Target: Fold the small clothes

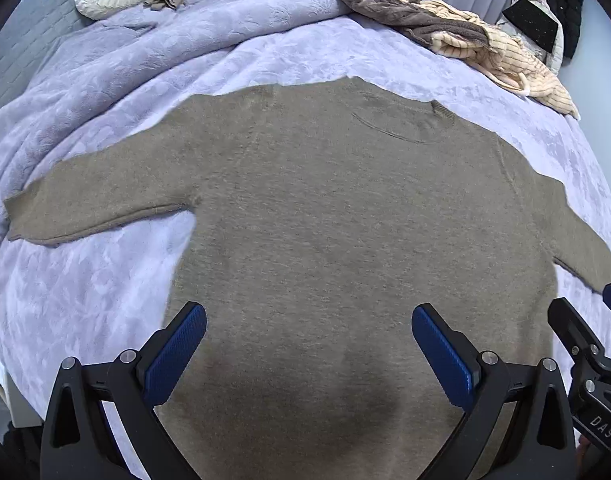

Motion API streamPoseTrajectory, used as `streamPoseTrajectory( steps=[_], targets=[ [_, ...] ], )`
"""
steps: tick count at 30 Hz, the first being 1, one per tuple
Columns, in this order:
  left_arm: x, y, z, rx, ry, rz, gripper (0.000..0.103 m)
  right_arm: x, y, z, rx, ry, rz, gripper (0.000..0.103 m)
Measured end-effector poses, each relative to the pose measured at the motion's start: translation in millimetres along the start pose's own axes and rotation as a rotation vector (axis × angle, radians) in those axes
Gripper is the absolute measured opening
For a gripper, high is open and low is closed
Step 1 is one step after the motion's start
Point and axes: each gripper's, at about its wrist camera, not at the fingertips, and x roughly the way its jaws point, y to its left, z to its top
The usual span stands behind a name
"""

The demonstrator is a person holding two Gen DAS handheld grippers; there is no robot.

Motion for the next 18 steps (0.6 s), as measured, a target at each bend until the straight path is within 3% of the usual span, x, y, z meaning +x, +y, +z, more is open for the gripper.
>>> streamPoseTrajectory(
  steps=[13, 18],
  targets=[
    [-23.7, -45.1, 3.4, 0.088, -0.102, 0.023, 0.103, -4.3, -41.9, 2.1, 0.059, -0.013, 0.014, 0.103],
    [-20.1, -69.6, 5.0, 0.145, -0.06, 0.014, 0.103, -1.0, -63.0, 2.7, 0.094, -0.011, 0.002, 0.103]
  ],
)
